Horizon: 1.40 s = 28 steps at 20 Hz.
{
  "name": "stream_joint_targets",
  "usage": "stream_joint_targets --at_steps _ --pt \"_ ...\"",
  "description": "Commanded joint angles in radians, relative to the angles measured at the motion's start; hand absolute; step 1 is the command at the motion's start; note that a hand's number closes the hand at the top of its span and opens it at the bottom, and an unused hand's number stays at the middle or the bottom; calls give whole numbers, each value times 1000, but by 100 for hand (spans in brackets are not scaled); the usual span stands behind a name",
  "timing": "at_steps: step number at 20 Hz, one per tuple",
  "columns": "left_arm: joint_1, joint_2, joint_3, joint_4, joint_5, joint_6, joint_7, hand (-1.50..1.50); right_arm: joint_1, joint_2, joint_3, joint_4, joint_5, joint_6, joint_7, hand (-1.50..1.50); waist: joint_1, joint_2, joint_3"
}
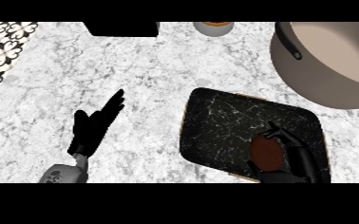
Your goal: Pick the cupcake from the tray and place it in the pot
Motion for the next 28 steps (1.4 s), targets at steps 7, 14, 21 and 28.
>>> stream_joint_targets --at_steps 7,14,21,28 --pt "-4 -10 -6 4 2 -5 -6 0 -110 -461 -272 178 -133 446 -192 150 -1 19 11" --pt "-9 -11 -21 -15 -4 -16 -9 0 -191 -659 -404 444 -139 652 -389 150 40 26 13" --pt "-53 -35 -31 -2 -13 -4 8 0 -289 -766 -435 627 -55 702 -568 150 54 32 11" --pt "-67 -27 -41 -12 -13 -27 26 0 -462 -803 -377 755 58 650 -551 150 99 31 7"
